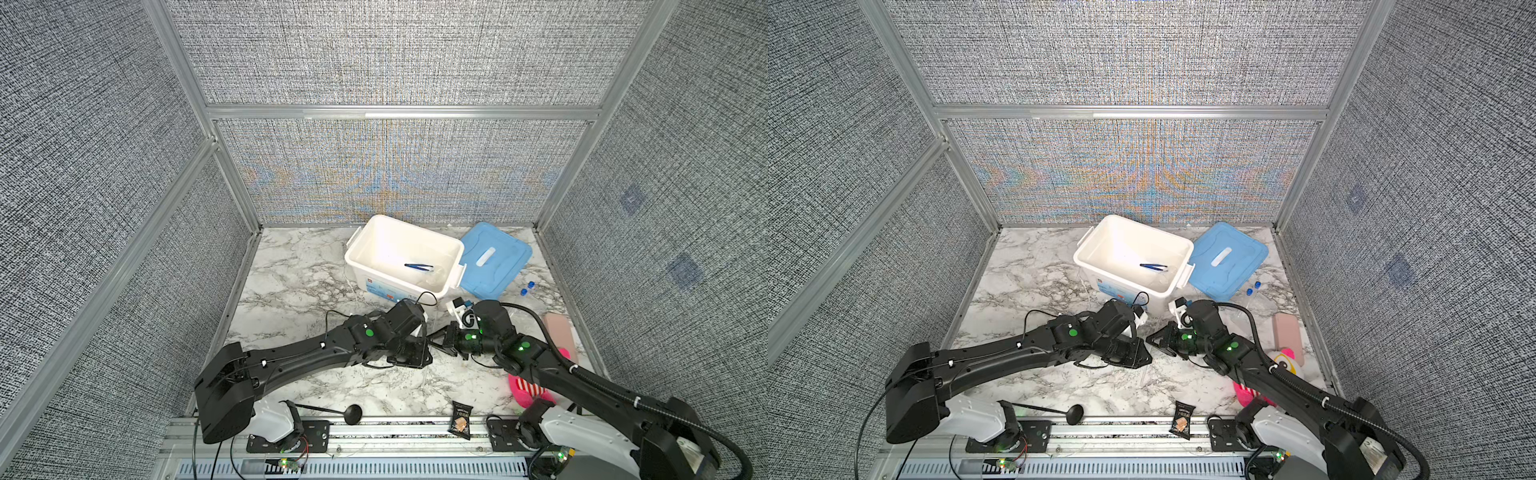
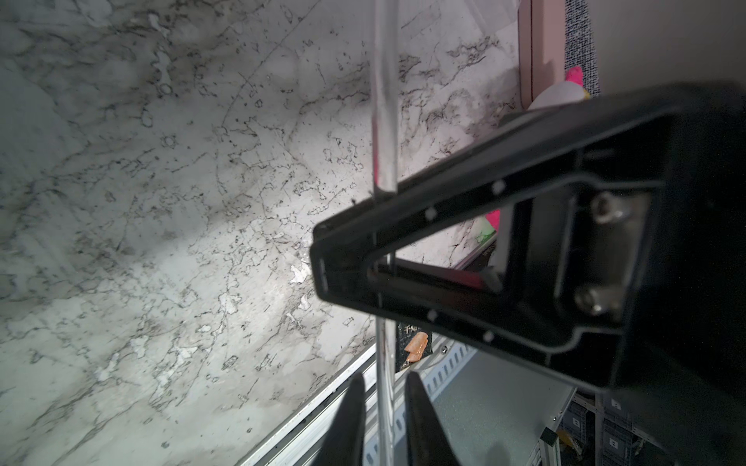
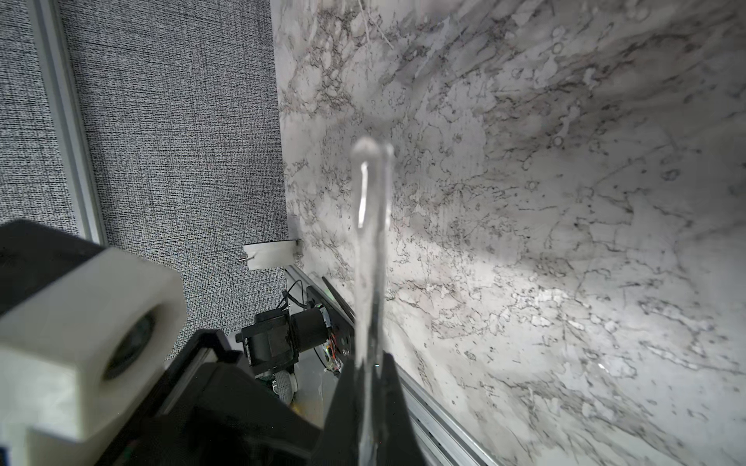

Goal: Organize the chemistry lab equipment

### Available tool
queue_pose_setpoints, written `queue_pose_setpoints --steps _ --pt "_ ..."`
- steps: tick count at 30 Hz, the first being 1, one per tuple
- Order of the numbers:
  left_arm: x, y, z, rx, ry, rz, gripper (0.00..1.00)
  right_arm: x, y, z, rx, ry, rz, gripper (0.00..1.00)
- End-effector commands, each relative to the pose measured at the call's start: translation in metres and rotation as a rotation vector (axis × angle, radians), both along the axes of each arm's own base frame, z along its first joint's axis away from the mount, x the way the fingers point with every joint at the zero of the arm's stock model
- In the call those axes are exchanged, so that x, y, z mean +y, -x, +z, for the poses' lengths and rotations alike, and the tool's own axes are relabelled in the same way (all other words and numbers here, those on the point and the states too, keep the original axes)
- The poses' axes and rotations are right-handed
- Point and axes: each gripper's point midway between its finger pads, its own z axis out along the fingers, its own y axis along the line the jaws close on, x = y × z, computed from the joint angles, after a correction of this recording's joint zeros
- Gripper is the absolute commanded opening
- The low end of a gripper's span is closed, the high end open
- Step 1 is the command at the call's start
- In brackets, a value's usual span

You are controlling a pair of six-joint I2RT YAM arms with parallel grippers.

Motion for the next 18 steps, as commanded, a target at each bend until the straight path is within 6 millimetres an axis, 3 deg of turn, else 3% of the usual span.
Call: queue_pose_setpoints --steps 1,8,10,13,18 --pt "0.005 -0.008 0.011 -0.062 0.015 0.019 0.37 -0.007 -0.007 0.013 -0.084 0.07 -0.008 0.0" --pt "0.052 -0.032 0.047 -0.18 0.066 0.149 0.61 0.0 -0.028 0.06 -0.277 0.232 0.119 0.0" --pt "0.074 -0.049 0.058 -0.239 0.103 0.229 0.71 -0.001 -0.042 0.076 -0.348 0.337 0.155 0.0" --pt "0.113 -0.073 0.075 -0.267 0.142 0.358 0.77 -0.001 -0.063 0.09 -0.433 0.486 0.23 0.0" --pt "0.17 -0.104 0.075 -0.274 0.051 0.531 0.84 0.005 -0.116 0.099 -0.548 0.696 0.304 0.0"
